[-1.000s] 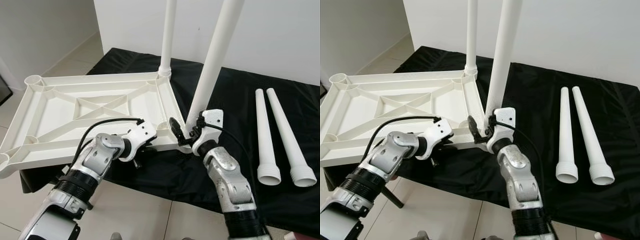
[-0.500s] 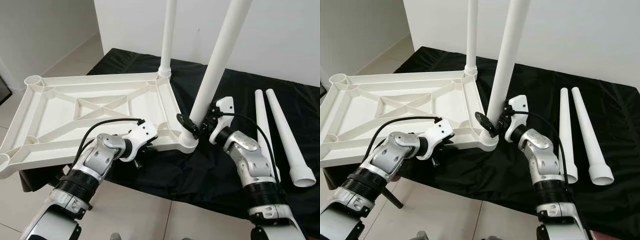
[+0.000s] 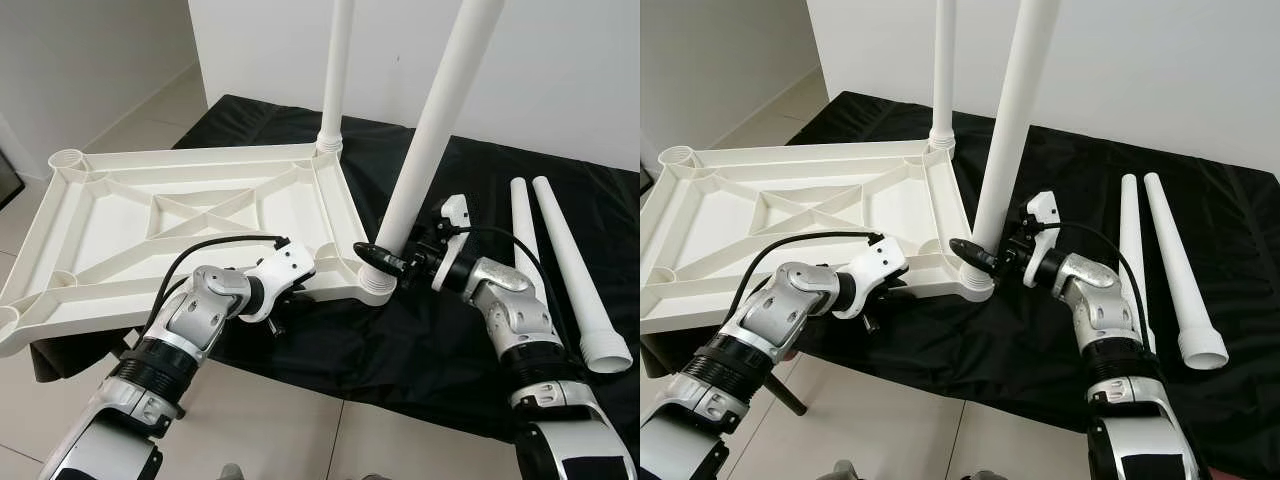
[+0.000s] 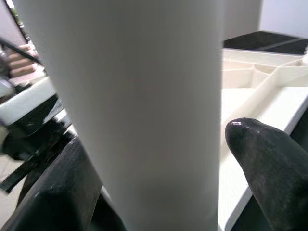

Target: Building children table

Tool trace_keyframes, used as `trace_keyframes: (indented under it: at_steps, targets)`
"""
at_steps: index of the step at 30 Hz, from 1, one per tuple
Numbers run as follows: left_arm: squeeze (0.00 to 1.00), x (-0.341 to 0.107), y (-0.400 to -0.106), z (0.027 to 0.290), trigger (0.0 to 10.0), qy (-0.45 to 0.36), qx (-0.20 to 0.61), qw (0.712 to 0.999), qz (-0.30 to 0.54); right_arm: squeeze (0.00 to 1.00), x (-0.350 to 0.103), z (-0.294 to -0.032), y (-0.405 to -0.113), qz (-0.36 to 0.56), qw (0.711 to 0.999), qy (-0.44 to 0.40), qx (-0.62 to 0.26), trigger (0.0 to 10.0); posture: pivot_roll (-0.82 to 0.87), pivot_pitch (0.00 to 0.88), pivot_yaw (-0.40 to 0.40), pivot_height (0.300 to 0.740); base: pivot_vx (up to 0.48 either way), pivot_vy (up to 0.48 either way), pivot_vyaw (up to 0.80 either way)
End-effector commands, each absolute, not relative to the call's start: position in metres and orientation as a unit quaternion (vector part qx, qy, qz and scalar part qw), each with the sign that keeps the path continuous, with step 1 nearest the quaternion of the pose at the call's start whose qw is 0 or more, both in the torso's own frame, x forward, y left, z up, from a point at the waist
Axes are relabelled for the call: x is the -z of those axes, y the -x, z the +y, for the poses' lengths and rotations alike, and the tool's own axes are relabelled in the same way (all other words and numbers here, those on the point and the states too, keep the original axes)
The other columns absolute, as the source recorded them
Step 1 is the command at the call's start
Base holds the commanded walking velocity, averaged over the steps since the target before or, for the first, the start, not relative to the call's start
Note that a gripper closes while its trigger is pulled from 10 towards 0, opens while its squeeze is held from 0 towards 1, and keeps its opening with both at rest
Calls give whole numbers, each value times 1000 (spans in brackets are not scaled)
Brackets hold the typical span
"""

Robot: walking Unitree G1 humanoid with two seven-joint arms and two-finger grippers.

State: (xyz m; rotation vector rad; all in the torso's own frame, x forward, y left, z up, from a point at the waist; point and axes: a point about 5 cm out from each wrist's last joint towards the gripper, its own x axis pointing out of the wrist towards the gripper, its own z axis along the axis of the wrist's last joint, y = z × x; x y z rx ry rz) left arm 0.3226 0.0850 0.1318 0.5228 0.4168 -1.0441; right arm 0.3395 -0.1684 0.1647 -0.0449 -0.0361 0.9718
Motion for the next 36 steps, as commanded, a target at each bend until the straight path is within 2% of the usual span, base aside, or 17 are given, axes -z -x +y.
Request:
trace_keyframes:
  at_steps: [1,10,11,12,13,15,16,24,36]
  targets:
    - [0,-133,-325,86,10000,-253,477,820,190,0,-163,-172,-340,-14,879,25,-475,10000,-49,0,-15,740,0,0,0]
    - [0,-133,-325,87,10000,-254,477,820,191,0,-164,-175,-342,-21,872,26,-489,10000,-48,0,-13,740,0,0,0]
    - [0,-133,-325,87,10000,-254,476,820,191,0,-164,-176,-342,-20,871,24,-490,9059,-49,0,-13,740,0,0,0]
    - [0,-133,-325,87,10000,-254,476,820,191,0,-164,-176,-342,-20,871,24,-490,9059,-49,0,-13,740,0,0,0]
    - [0,-133,-325,87,10000,-254,476,820,191,0,-164,-177,-342,-20,870,22,-493,8392,-49,0,-12,740,0,0,0]
    - [0,-133,-325,87,10000,-254,477,820,191,0,-164,-178,-343,-20,870,25,-492,8314,-49,1,-12,740,0,0,0]
    - [0,-133,-325,87,10000,-254,477,820,191,0,-165,-179,-343,-20,869,21,-493,0,-49,1,-14,740,0,0,0]
    - [0,-133,-325,87,10000,-254,476,820,190,0,-165,-177,-342,-29,868,11,-495,0,-47,0,-16,740,0,0,0]
    - [0,-133,-325,87,10000,-255,475,821,190,0,-170,-165,-340,-62,891,3,-450,0,-51,0,-20,740,0,0,0]
